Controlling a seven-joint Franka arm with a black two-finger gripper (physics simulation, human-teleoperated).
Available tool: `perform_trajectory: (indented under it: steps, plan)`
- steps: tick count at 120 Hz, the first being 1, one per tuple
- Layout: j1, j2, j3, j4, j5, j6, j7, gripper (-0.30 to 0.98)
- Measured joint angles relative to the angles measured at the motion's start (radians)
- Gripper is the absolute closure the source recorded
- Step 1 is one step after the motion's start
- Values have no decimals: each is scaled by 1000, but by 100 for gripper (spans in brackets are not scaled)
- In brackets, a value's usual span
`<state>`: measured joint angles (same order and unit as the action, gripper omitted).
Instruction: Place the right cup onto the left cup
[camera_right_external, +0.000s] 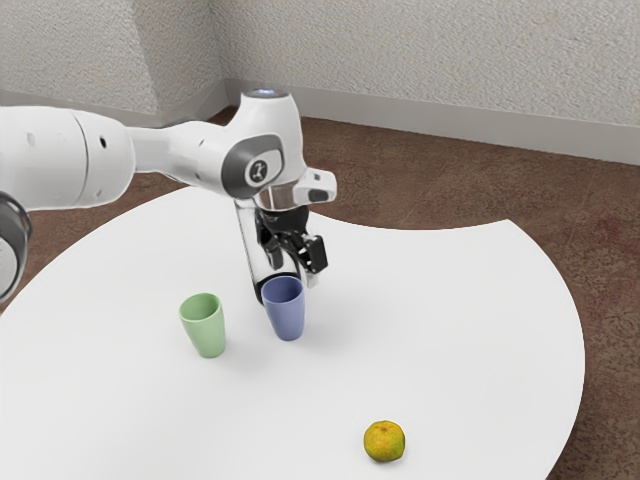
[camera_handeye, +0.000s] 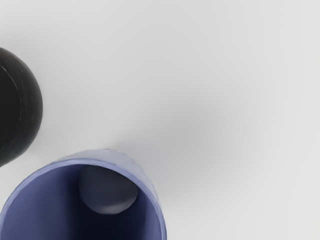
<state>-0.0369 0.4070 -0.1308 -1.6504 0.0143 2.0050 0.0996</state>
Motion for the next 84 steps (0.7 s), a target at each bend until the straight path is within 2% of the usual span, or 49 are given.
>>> perform_trajectory:
  steps: [34, 64, 72, 84]
  plan:
    - [-11, 48, -1, -43, 6, 103, -20, 0]
    - [-14, 98, 4, -57, 6, 137, -32, 0]
    - [-14, 98, 5, -58, 9, 141, -36, 5]
    - [-14, 96, 5, -59, 19, 145, -39, 38]
